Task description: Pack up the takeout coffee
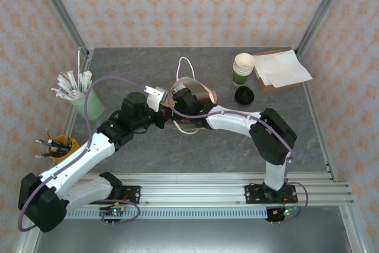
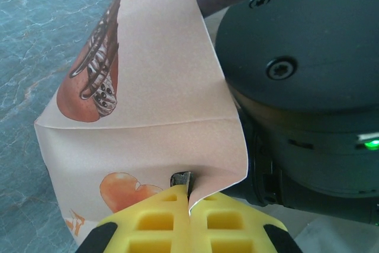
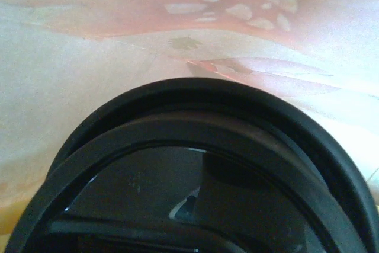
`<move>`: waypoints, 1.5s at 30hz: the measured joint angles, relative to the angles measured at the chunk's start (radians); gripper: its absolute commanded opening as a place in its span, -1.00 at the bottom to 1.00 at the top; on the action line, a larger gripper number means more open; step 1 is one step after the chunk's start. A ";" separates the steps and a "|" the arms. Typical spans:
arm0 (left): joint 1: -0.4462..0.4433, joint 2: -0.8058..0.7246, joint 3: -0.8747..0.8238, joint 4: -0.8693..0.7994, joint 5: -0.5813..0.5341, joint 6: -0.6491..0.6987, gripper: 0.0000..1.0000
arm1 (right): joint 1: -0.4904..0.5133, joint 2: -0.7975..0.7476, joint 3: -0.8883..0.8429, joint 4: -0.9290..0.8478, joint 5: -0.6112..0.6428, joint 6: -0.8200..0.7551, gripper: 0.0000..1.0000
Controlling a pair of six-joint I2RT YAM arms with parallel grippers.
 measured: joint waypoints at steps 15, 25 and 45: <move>0.002 0.015 0.008 -0.032 -0.003 0.027 -1.00 | -0.006 0.045 -0.003 0.005 -0.066 -0.003 -0.11; 0.002 0.014 0.008 -0.030 -0.038 0.032 -1.00 | -0.023 0.077 0.092 -0.137 -0.117 0.005 -0.13; 0.009 0.003 0.022 -0.002 -0.133 0.024 -1.00 | -0.076 0.193 0.307 -0.342 -0.245 0.007 -0.17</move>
